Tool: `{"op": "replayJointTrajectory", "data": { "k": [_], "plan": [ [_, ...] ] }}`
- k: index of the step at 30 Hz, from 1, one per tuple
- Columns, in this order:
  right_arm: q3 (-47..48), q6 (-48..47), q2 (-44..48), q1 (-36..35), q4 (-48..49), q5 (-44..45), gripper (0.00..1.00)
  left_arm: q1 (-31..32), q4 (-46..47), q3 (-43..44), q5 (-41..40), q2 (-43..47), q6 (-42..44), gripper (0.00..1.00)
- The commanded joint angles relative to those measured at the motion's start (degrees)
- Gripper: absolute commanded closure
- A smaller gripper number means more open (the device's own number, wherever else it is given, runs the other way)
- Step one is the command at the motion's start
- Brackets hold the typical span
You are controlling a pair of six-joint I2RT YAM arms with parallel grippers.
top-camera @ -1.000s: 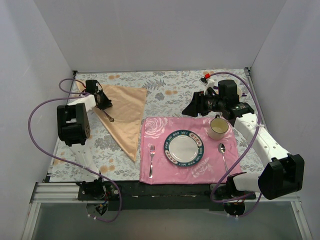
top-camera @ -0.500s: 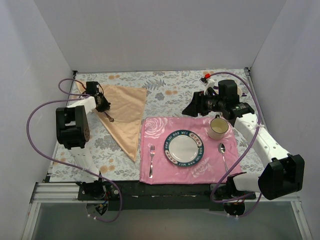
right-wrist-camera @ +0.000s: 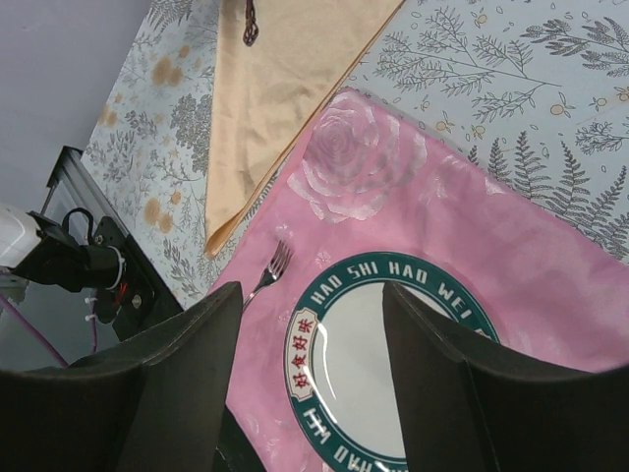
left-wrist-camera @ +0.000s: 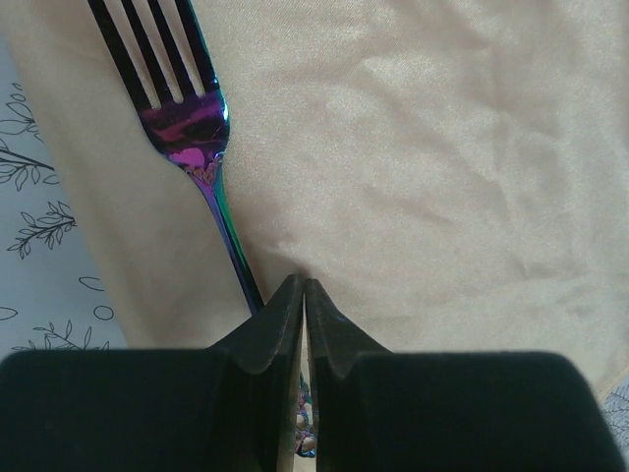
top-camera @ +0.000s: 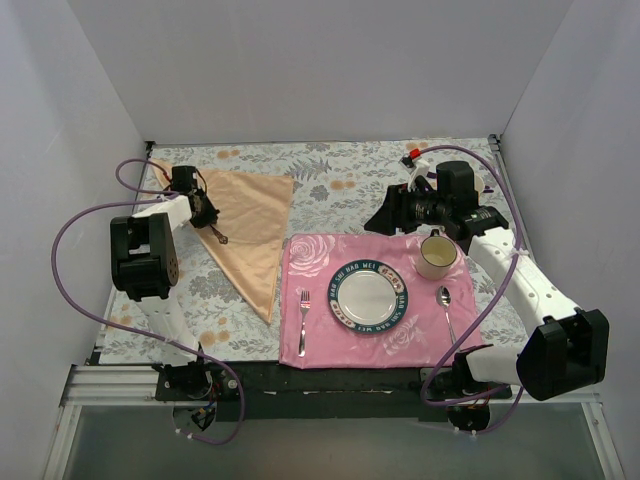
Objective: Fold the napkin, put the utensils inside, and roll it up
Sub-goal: Place the utensil onto the napkin
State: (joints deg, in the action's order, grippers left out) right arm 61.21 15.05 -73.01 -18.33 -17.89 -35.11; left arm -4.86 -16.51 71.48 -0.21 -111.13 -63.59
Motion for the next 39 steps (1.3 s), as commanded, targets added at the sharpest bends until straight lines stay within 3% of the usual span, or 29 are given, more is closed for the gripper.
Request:
{"op": "replayJointTrajectory", "data": {
  "k": [1, 22, 29, 39],
  "plan": [
    [-0.1, 0.2, 1.9, 0.3, 1.5, -0.8, 0.33, -0.1, -1.4, -0.7, -2.7, 4.4, 2.3, 0.95],
    [-0.6, 0.4, 2.3, 0.4, 2.2, -1.6, 0.33, -0.1, -2.8, -1.7, -4.7, 8.7, 2.7, 0.97],
    [-0.4, 0.9, 1.7, 0.3, 2.4, -2.6, 0.32, -0.5, -2.2, 3.9, -2.3, 3.0, 0.1, 0.96],
    [-0.1, 0.6, 2.1, 0.3, 2.1, -1.9, 0.32, -2.4, -2.2, 4.8, -3.5, 0.2, 1.0, 0.96]
  ]
}}
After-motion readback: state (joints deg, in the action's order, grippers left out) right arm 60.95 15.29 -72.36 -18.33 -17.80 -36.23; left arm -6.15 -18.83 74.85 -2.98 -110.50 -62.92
